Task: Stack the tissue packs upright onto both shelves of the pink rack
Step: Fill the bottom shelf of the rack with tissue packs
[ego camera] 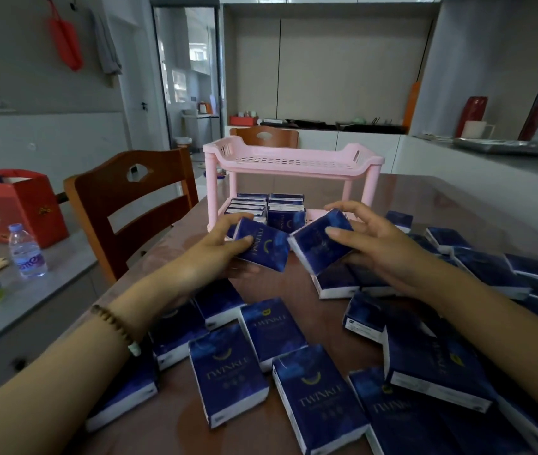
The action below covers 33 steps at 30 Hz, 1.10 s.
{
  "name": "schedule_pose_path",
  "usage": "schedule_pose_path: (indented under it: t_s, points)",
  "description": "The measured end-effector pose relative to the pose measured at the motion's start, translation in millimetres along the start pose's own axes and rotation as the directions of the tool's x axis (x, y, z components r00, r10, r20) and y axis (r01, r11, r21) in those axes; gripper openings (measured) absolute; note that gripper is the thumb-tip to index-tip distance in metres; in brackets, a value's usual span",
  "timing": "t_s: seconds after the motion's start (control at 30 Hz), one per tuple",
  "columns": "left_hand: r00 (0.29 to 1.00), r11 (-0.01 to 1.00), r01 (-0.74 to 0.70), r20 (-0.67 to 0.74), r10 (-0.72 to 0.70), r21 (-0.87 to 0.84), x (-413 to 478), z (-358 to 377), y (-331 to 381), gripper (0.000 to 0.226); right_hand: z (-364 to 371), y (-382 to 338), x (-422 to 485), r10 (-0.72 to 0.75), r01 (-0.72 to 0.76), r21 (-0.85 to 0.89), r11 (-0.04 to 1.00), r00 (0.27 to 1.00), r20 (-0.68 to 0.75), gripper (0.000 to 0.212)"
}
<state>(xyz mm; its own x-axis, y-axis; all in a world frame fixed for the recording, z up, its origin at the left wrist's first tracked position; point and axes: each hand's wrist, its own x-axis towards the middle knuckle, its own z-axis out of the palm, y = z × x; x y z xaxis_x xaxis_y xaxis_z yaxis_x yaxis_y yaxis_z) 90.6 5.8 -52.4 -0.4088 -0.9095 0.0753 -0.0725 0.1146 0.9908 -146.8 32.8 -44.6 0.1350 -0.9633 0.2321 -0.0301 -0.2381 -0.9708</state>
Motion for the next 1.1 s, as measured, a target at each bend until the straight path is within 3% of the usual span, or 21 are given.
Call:
schedule_pose_path:
  t_s: [0.07, 0.23, 0.37, 0.43, 0.53, 0.63, 0.77, 0.97, 1.03, 1.1]
  points:
    - [0.999, 0.992, 0.028, 0.045, -0.022, -0.123, 3, 5, 2, 0.013, 8, 3, 1, 0.007, -0.006, 0.033, 0.999, 1.0, -0.016, 0.027]
    - [0.987, 0.994, -0.074, 0.152, 0.06, 0.086, 8, 3, 13, 0.026, 24, 3, 13, -0.046, 0.037, -0.207, 0.978, 0.998, -0.039, 0.046]
    - [0.979, 0.998, -0.015, 0.204, 0.003, 0.058, 16, -14, 11, 0.032, 23, 4, 30, -0.022, 0.026, -0.231, 0.973, 1.0, 0.018, 0.045]
    - [0.971, 0.978, -0.03, 0.237, -0.02, 0.208, 18, -21, 5, 0.03, 23, 13, 33, 0.007, 0.016, -0.247, 0.969, 0.996, 0.089, 0.042]
    - [0.977, 0.829, -0.154, 0.211, 0.044, 0.538, 23, -28, -5, 0.031, 24, 30, 36, 0.003, 0.061, -0.441, 0.895, 0.99, 0.143, 0.053]
    - [0.969, 0.763, -0.2, 0.242, 0.06, 0.615, 27, -31, -13, 0.04, 29, 37, 35, 0.0, 0.134, -0.571, 0.81, 0.973, 0.229, 0.061]
    - [0.956, 0.767, -0.206, 0.293, 0.024, 0.608, 31, -33, -15, 0.039, 27, 33, 35, 0.013, 0.147, -0.492, 0.858, 0.952, 0.306, 0.049]
    - [0.904, 0.722, -0.343, 0.419, 0.08, 0.601, 36, -31, -4, 0.039, 21, 35, 41, -0.025, 0.122, -0.481, 0.868, 0.979, 0.204, 0.039]
    - [0.91, 0.71, -0.392, 0.36, 0.207, 0.585, 41, -32, 3, 0.038, 14, 27, 48, -0.055, 0.117, -0.425, 0.898, 0.986, 0.155, 0.038]
    - [0.917, 0.671, -0.39, 0.198, 0.347, 0.631, 50, -34, 4, 0.043, 3, 15, 56, -0.089, 0.116, -0.408, 0.906, 0.992, 0.084, 0.037]
